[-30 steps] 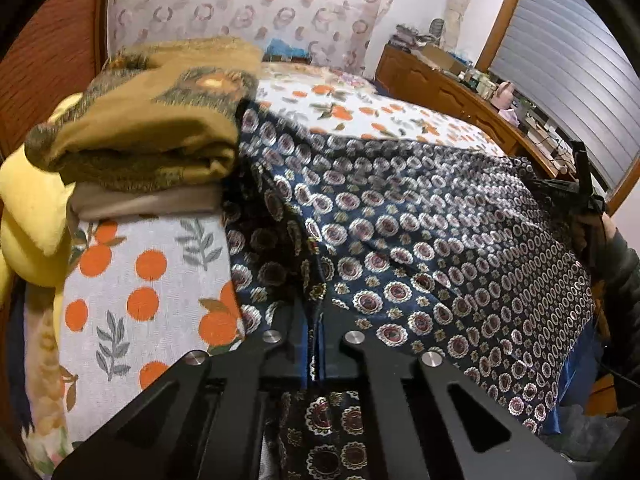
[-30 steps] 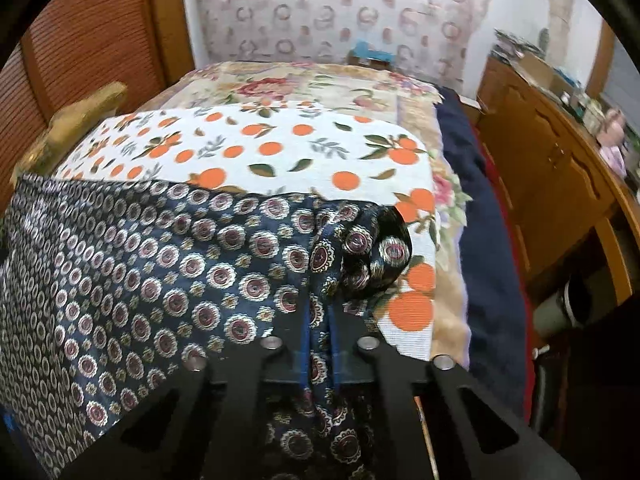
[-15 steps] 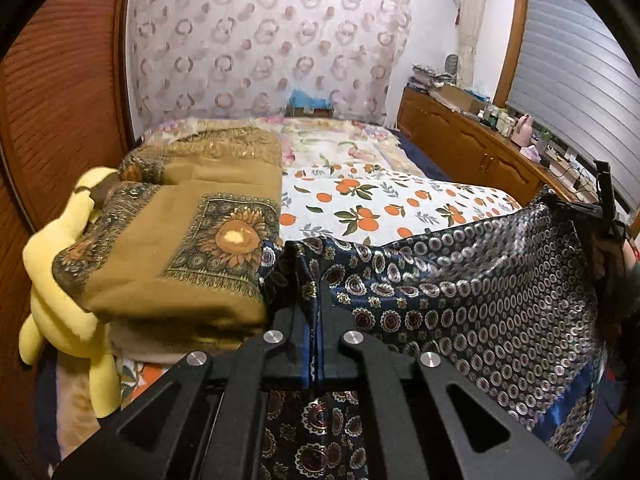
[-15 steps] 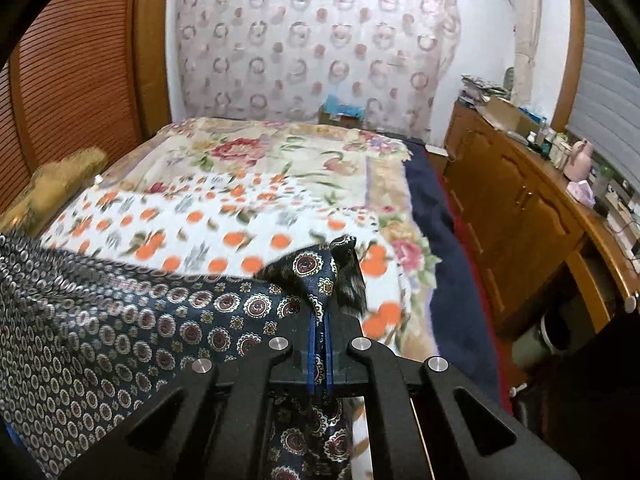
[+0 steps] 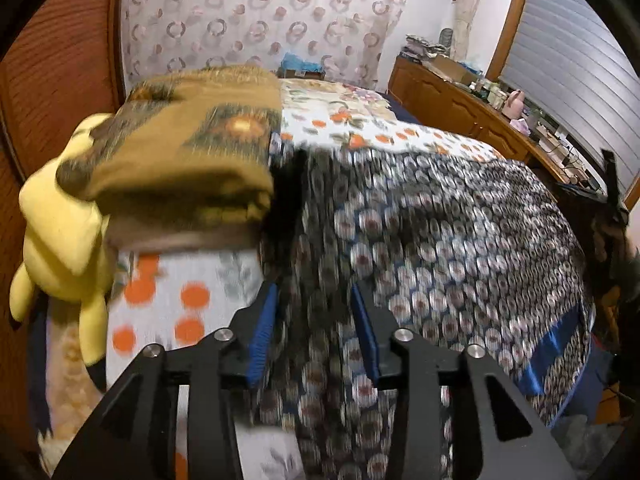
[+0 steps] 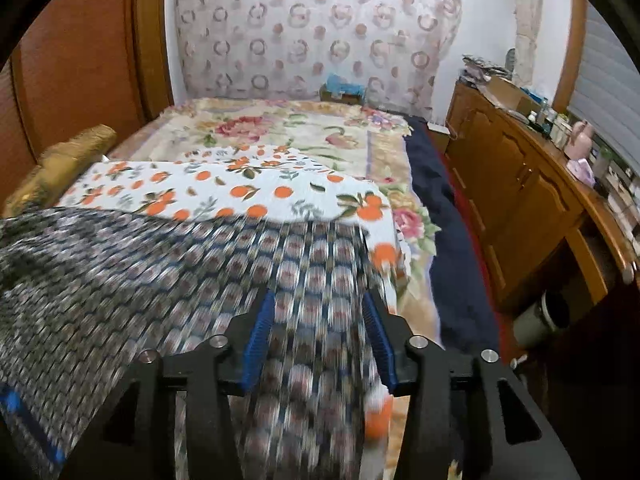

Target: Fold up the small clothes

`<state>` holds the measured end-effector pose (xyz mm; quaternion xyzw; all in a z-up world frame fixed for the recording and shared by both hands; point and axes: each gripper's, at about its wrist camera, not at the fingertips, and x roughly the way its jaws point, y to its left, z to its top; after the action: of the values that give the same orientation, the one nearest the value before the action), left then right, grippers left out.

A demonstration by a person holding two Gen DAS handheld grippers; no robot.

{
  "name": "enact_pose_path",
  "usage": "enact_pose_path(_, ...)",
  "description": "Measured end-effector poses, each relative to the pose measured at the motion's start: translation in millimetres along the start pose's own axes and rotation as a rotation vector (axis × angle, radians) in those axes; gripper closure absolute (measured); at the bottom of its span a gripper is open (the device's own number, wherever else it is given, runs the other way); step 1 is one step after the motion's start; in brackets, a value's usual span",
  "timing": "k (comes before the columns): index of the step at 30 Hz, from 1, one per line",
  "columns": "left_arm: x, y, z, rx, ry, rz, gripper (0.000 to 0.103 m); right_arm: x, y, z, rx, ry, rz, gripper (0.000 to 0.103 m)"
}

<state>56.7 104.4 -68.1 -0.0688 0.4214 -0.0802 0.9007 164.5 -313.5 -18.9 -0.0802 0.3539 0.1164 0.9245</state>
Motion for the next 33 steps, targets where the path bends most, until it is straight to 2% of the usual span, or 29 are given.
enact_pose_path(5,0,-2,-26,-0.002,0.021,-0.001,0.063,-49,-7,-59,0.011,0.016,0.034,0.054)
enact_pose_path(6,-1,-4,-29,0.009,0.014,-0.009,0.068,-55,-9,-67,0.015,0.025,0.040,0.054)
enact_pose_path(7,0,-5,-29,0.019,0.012,-0.014,0.092,-59,-10,-70,0.021,0.033,0.039,0.054)
enact_pose_path(8,-1,-6,-29,0.023,0.013,-0.018,0.101,-59,-10,-74,0.023,0.043,0.034,0.054)
enact_pose_path(11,-11,-13,-28,0.037,-0.010,-0.028,0.101,-59,-9,-89,0.008,0.061,0.030,0.055)
enact_pose_path(12,-17,-16,-29,0.047,-0.017,-0.019,0.101,-58,-8,-90,0.001,0.066,0.033,0.071)
enact_pose_path(13,-22,-17,-31,0.048,-0.022,-0.021,0.101,-58,-7,-93,-0.012,0.070,0.035,0.093)
enact_pose_path(14,-27,-17,-32,0.047,-0.028,-0.024,0.101,-60,-6,-95,-0.021,0.066,0.039,0.096)
enact_pose_path(18,-47,-17,-37,0.030,-0.036,-0.052,0.101,-85,-7,-99,-0.027,0.014,0.039,0.100)
enact_pose_path(21,-56,-16,-43,0.006,-0.010,-0.079,0.101,-112,-15,-102,-0.021,-0.016,0.034,0.100)
enact_pose_path(23,-57,-16,-50,-0.003,0.014,-0.070,0.101,-125,-17,-104,-0.028,-0.019,0.027,0.100)
enact_pose_path(26,-50,-15,-64,-0.023,0.048,-0.030,0.095,-133,-17,-112,-0.041,0.002,0.016,0.100)
enact_pose_path(27,-47,-15,-68,-0.026,0.057,-0.011,0.088,-132,-12,-115,-0.044,0.009,0.013,0.100)
enact_pose_path(28,-44,-15,-71,-0.028,0.062,0.000,0.076,-131,-10,-116,-0.049,0.014,0.007,0.100)
enact_pose_path(29,-42,-13,-75,-0.037,0.064,0.011,0.070,-130,-7,-117,-0.051,0.016,0.002,0.100)
enact_pose_path(30,-41,-11,-76,-0.047,0.064,0.008,0.061,-124,-3,-113,-0.052,0.015,0.002,0.097)
enact_pose_path(32,-38,-9,-79,-0.066,0.070,-0.004,0.061,-123,2,-103,-0.051,0.002,-0.012,0.084)
enact_pose_path(33,-39,-10,-79,-0.064,0.064,-0.001,0.060,-123,6,-100,-0.048,-0.010,-0.010,0.073)
